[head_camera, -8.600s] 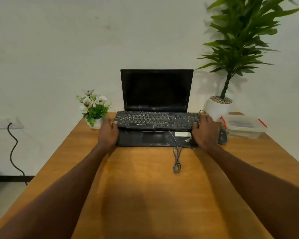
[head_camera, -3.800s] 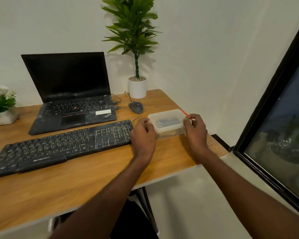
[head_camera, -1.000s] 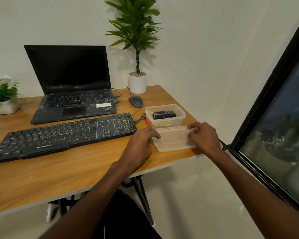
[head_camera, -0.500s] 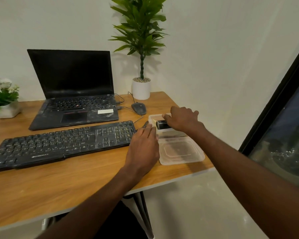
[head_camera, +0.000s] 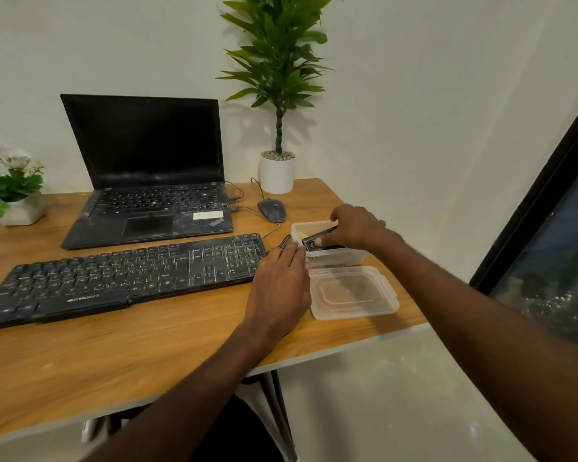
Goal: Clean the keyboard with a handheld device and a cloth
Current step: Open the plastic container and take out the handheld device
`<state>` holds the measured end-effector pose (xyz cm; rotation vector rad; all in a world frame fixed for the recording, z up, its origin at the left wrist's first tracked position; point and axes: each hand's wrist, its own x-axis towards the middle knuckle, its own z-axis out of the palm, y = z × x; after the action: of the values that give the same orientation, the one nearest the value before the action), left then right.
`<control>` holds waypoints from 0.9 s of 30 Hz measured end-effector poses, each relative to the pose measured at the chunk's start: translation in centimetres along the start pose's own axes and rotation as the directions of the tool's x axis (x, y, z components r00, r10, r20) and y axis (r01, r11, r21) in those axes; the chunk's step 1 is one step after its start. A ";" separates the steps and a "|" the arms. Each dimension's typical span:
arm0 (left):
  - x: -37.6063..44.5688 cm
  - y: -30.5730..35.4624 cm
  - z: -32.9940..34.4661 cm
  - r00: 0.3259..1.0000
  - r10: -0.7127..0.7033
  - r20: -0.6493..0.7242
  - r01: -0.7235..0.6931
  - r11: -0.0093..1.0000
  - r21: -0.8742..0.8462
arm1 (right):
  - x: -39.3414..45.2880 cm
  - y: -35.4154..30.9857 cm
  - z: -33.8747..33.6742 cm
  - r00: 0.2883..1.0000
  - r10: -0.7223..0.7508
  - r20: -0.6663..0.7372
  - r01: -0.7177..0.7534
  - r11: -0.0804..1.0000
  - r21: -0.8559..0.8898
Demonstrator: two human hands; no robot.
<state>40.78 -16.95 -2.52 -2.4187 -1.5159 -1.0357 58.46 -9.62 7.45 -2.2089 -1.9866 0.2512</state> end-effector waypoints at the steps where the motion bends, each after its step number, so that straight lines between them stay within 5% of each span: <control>1: 0.0 0.0 0.0 1.000 -0.001 -0.002 0.001 1.000 0.002 | -0.1 0.1 0.1 1.000 -0.008 -0.001 0.008 1.000 0.028; 10: -0.1 0.1 -0.1 1.000 -0.011 0.005 0.011 1.000 -0.001 | -1.3 0.8 0.0 1.000 0.028 0.006 -0.028 0.946 0.323; 16: -0.2 -0.1 -0.3 0.999 0.035 0.007 -0.035 0.999 -0.015 | -2.5 1.9 -1.2 0.975 0.114 -0.190 0.005 0.846 0.534; 20: 0.0 -0.2 -0.1 0.995 0.083 0.053 -0.080 0.995 -0.059 | -3.9 2.2 -2.3 0.973 0.173 -0.156 0.041 0.533 0.845; 27: -0.4 0.0 -0.5 0.991 0.130 -0.029 -0.132 0.987 -0.095 | -6.0 0.6 0.3 0.985 0.157 0.075 -0.049 -0.164 0.985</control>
<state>40.42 -17.45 -2.37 -2.5223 -1.3079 -1.1303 58.38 -15.65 7.13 -1.0815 -0.6956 1.2330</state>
